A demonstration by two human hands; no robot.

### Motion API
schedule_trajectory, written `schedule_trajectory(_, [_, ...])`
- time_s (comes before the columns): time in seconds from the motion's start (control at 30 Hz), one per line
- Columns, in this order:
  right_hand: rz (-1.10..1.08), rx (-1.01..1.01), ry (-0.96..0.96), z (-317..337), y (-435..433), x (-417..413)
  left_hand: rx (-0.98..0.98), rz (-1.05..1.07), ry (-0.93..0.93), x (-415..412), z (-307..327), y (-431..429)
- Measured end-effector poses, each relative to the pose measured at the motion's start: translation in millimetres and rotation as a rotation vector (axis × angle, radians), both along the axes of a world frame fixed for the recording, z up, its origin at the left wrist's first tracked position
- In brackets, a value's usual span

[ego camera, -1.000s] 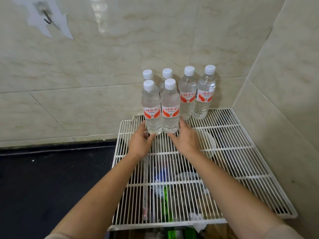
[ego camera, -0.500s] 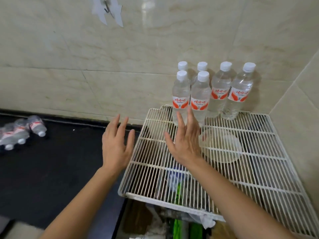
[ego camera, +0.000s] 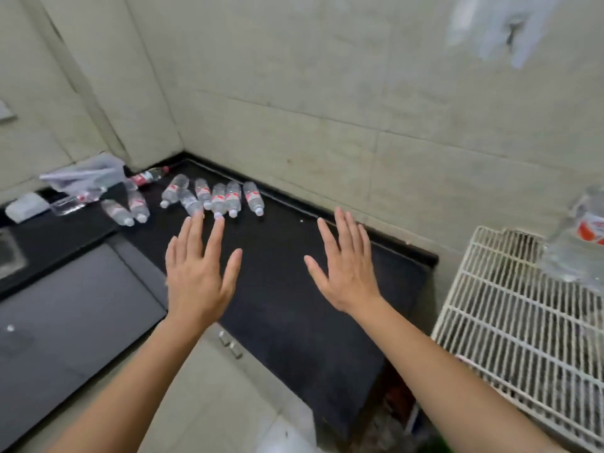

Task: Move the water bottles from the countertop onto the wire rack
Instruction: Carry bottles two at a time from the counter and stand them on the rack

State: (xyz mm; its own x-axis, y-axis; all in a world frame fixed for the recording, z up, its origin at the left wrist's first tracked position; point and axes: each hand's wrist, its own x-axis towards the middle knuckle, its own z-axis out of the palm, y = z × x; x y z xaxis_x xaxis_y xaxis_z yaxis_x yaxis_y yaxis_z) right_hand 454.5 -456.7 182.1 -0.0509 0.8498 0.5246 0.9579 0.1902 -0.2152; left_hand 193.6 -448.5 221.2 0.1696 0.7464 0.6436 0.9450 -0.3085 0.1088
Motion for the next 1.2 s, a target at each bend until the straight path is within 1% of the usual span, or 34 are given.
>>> schedule_trajectory(0.13, [0.095,0.011,-0.021,-10,46,-117,-0.005,0.08,0.036,-115,3,11])
schedule_trajectory(0.23, [0.137,-0.022,-0.049,-13,72,-186,-0.032,0.131,0.086,-181,6,24])
schedule_trajectory(0.33, [0.181,-0.062,-0.109,-14,96,-232,-0.097,0.145,0.12,-226,-2,44])
schedule_trajectory(0.43, [0.192,-0.103,-0.14,-24,122,-257,-0.17,0.15,0.14,-250,-16,72])
schedule_trajectory(0.6, [0.16,-0.169,-0.129,-52,179,-272,-0.256,0.11,0.13,-263,-40,131])
schedule_trajectory(0.77, [0.093,-0.236,-0.078,-69,265,-274,-0.307,0.029,0.194,-269,-44,228])
schedule_trajectory(0.93, [-0.005,-0.32,-0.066,-73,338,-254,-0.406,-0.011,0.218,-261,-47,323])
schedule_trajectory(1.07, [-0.115,-0.387,-0.051,-77,376,-232,-0.502,-0.053,0.262,-251,-61,385])
schedule_trajectory(1.2, [-0.217,-0.437,-0.064,-91,405,-216,-0.575,-0.194,0.338,-234,-88,448])
